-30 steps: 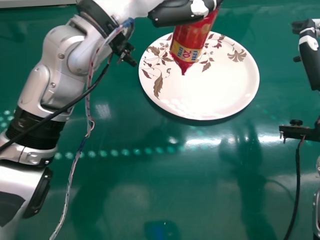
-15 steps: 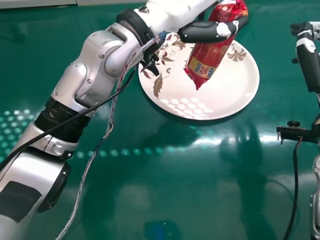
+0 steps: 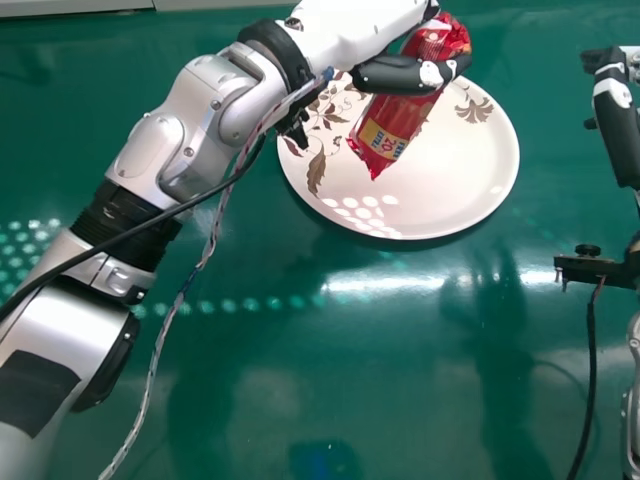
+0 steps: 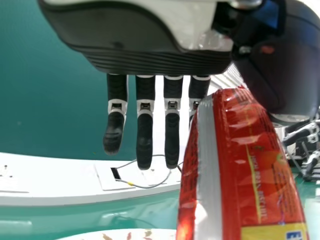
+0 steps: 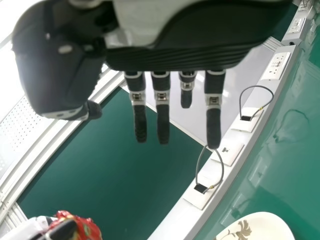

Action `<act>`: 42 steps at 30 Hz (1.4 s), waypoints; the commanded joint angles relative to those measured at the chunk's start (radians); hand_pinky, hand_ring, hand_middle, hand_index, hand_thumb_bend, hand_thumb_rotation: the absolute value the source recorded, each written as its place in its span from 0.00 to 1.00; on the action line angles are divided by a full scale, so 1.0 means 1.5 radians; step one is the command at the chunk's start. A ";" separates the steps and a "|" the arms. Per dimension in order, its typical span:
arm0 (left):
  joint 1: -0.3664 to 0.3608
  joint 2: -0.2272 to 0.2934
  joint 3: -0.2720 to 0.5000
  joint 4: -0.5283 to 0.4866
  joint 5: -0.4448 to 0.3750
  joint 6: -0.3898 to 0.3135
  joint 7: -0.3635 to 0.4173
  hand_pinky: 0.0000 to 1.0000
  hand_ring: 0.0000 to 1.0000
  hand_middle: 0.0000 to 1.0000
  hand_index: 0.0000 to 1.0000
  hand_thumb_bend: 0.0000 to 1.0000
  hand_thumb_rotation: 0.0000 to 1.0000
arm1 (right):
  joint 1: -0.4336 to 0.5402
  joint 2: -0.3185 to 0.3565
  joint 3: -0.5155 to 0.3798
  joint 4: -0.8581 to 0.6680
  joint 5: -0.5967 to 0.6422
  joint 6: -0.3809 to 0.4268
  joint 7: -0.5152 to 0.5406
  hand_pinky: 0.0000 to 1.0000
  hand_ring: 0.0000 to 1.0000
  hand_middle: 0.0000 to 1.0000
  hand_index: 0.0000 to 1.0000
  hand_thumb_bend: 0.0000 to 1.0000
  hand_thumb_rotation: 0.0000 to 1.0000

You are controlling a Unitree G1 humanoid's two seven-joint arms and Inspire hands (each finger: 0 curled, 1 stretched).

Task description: Pick up biscuit and place it in the plate

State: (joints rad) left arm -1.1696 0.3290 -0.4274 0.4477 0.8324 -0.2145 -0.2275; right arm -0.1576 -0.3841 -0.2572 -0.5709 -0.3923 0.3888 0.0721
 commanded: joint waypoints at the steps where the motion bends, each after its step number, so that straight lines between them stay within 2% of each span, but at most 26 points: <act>1: -0.025 0.002 -0.014 0.015 0.012 -0.010 0.019 0.25 0.40 0.54 0.52 0.46 0.00 | 0.008 0.000 -0.003 -0.009 -0.003 0.006 -0.002 0.50 0.65 0.76 0.73 0.52 0.00; 11: -0.076 -0.016 -0.052 0.122 0.049 -0.030 0.050 0.26 0.41 0.54 0.54 0.46 0.00 | 0.013 0.006 -0.005 -0.007 0.003 -0.003 -0.007 0.49 0.64 0.74 0.72 0.52 0.00; 17: -0.096 -0.026 -0.068 0.174 0.053 -0.048 0.078 0.26 0.42 0.55 0.53 0.46 0.00 | 0.013 0.004 -0.007 -0.005 0.009 -0.007 -0.007 0.49 0.64 0.75 0.73 0.52 0.00; 22: -0.103 -0.036 -0.073 0.199 0.043 -0.050 0.078 0.27 0.43 0.56 0.52 0.46 0.00 | 0.010 -0.006 0.002 0.009 -0.010 -0.007 -0.012 0.48 0.62 0.73 0.72 0.53 0.00; 26: -0.106 -0.045 -0.080 0.222 0.046 -0.059 0.096 0.26 0.41 0.53 0.54 0.46 0.00 | 0.009 -0.013 0.007 0.018 -0.023 -0.013 -0.012 0.50 0.64 0.73 0.72 0.52 0.03; 30: -0.115 -0.056 -0.091 0.262 0.050 -0.083 0.129 0.26 0.41 0.54 0.54 0.46 0.00 | 0.005 -0.010 0.005 0.024 -0.018 -0.016 -0.012 0.45 0.59 0.73 0.72 0.52 0.03; 38: -0.135 -0.071 -0.115 0.322 0.061 -0.099 0.168 0.27 0.42 0.55 0.53 0.46 0.00 | 0.012 -0.003 -0.002 0.025 -0.007 -0.025 -0.012 0.45 0.59 0.73 0.71 0.53 0.04; 42: -0.138 -0.073 -0.117 0.324 0.058 -0.089 0.159 0.27 0.42 0.56 0.53 0.46 0.00 | 0.024 -0.009 -0.010 0.028 -0.005 -0.039 -0.014 0.51 0.63 0.73 0.71 0.54 0.06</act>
State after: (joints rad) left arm -1.3527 0.2280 -0.5966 0.9352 0.9228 -0.3536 0.0116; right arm -0.1417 -0.3943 -0.2590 -0.5325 -0.4052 0.3482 0.0622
